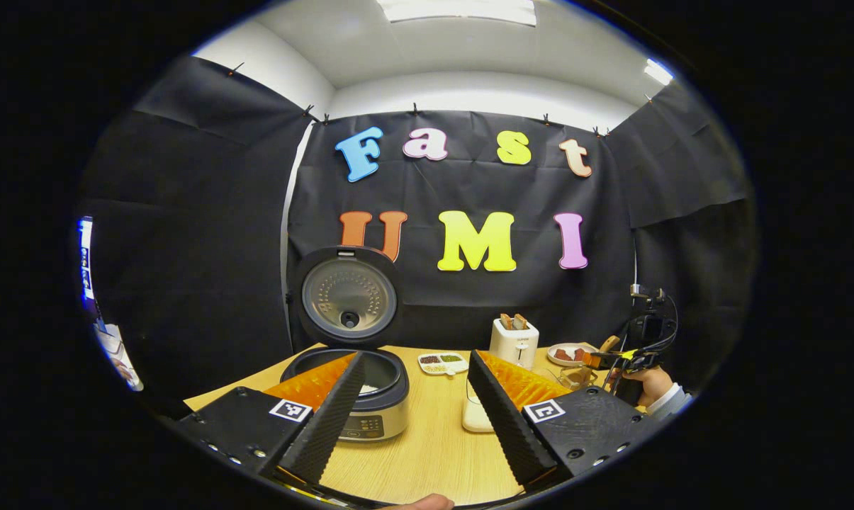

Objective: Close the left gripper, press the button to open the rice cooker; take a wooden spoon from the chopstick holder with the right hand, scoop a spoonful of rice and pour it into the rice cooker, then put the wooden spoon back into the chopstick holder.

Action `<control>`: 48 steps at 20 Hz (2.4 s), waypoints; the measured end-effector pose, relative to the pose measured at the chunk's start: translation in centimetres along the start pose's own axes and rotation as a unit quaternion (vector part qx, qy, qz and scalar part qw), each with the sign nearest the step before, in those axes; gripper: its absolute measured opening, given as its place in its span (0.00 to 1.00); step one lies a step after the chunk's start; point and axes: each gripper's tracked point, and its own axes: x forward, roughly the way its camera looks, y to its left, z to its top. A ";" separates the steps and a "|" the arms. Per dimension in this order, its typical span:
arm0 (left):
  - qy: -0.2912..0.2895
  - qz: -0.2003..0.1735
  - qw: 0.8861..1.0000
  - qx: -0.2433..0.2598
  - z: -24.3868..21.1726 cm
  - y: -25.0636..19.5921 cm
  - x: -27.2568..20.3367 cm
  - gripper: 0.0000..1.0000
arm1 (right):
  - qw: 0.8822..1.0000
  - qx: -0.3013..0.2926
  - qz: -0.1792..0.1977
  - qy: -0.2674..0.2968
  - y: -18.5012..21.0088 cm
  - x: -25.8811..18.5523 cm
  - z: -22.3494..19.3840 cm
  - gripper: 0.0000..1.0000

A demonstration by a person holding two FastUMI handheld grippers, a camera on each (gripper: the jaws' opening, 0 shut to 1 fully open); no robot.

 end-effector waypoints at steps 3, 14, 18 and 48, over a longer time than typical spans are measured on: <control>0.009 0.004 1.000 0.003 -0.8 0.5 0.4 0.94 | 1.000 0.007 0.024 -0.003 0.9 1.0 0.1 0.75; 0.016 -0.017 1.000 -0.008 -2.1 1.4 -1.0 0.93 | 0.998 0.036 0.045 -0.003 2.4 -0.7 1.0 0.16; 0.008 -0.022 1.000 -0.015 -1.3 1.7 -2.0 0.93 | 0.998 0.017 0.038 -0.043 2.8 -2.4 3.8 0.14; 0.022 -0.053 0.998 -0.016 -3.3 2.6 -2.0 0.94 | 0.989 -0.084 0.114 -0.034 19.5 -3.9 0.2 0.14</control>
